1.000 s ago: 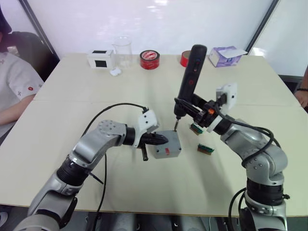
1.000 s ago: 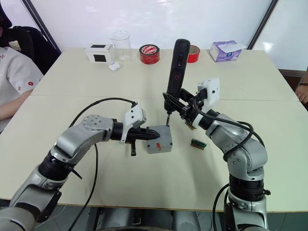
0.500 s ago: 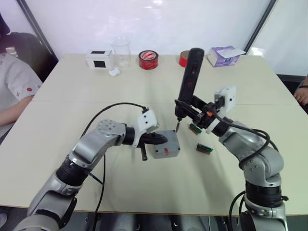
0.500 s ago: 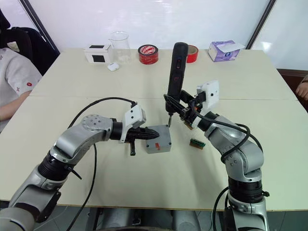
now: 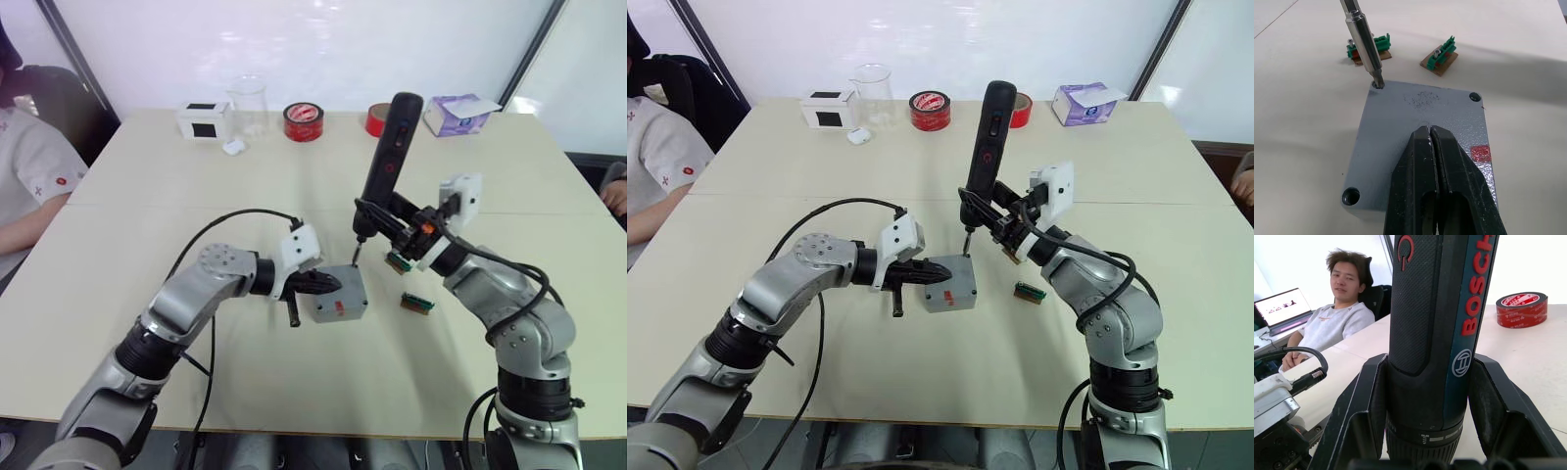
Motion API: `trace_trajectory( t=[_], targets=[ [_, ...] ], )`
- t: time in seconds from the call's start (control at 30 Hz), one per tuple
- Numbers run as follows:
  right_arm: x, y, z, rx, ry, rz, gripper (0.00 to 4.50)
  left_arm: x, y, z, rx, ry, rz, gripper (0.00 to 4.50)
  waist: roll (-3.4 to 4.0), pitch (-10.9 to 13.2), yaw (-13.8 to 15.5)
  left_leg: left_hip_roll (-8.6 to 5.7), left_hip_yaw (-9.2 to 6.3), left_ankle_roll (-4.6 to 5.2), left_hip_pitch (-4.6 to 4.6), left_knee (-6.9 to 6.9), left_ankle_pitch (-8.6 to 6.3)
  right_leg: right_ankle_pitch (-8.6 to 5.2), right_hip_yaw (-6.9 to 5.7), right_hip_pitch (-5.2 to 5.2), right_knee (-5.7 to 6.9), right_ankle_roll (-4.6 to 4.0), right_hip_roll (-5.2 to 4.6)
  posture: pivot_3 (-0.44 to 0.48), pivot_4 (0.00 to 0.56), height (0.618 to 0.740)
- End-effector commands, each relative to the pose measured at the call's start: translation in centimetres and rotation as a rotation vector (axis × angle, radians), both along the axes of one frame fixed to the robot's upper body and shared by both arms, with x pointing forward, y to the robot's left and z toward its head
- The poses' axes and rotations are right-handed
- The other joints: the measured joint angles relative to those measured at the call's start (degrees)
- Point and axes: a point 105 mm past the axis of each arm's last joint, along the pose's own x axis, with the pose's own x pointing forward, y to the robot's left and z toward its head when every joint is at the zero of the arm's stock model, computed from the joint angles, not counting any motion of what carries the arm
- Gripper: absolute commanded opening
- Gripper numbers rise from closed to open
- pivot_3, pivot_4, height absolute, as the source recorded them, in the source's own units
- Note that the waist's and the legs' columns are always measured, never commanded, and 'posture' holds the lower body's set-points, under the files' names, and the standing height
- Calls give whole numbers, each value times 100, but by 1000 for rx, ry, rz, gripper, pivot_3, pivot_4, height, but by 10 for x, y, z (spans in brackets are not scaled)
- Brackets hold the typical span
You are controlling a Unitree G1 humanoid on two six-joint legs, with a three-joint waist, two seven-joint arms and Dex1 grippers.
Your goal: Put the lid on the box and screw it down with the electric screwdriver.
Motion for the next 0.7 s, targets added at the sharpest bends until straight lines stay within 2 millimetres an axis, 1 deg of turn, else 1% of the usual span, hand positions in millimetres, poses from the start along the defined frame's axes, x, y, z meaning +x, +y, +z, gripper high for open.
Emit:
trace_trajectory(
  t=[0.03,0.2,0.47,0.57,0.67,0.7],
  targets=[
    [-3,3,15,-15,-93,3,1831,2,5,-8,31,13,19,0,0,0,0,0,0,0,0,0,0,0,0,0,0,0,0,0,150,740],
    [-1,1,9,-50,-98,-17,1831,2,6,-9,32,11,20,0,-1,0,0,0,0,0,1,1,0,0,0,1,0,0,0,0,150,740],
    [1,-4,8,-64,-110,-38,1831,0,2,-8,29,6,13,0,-1,-1,4,0,-1,0,3,1,0,0,0,4,1,0,0,0,150,740],
    [-1,0,0,-81,-96,-27,1831,0,2,-8,29,8,11,0,-1,-1,7,0,-1,0,3,1,0,0,0,4,1,0,0,0,150,740],
    [-6,4,-13,-94,-62,-7,1831,-1,2,-9,31,11,10,0,-5,-5,9,0,-1,0,6,1,0,0,0,7,0,0,0,0,150,740],
    [-8,6,-21,-114,-45,1,1831,-1,3,-10,33,12,10,0,-7,-8,8,0,-2,0,7,1,0,0,-1,9,0,0,1,0,150,740]
  ],
)
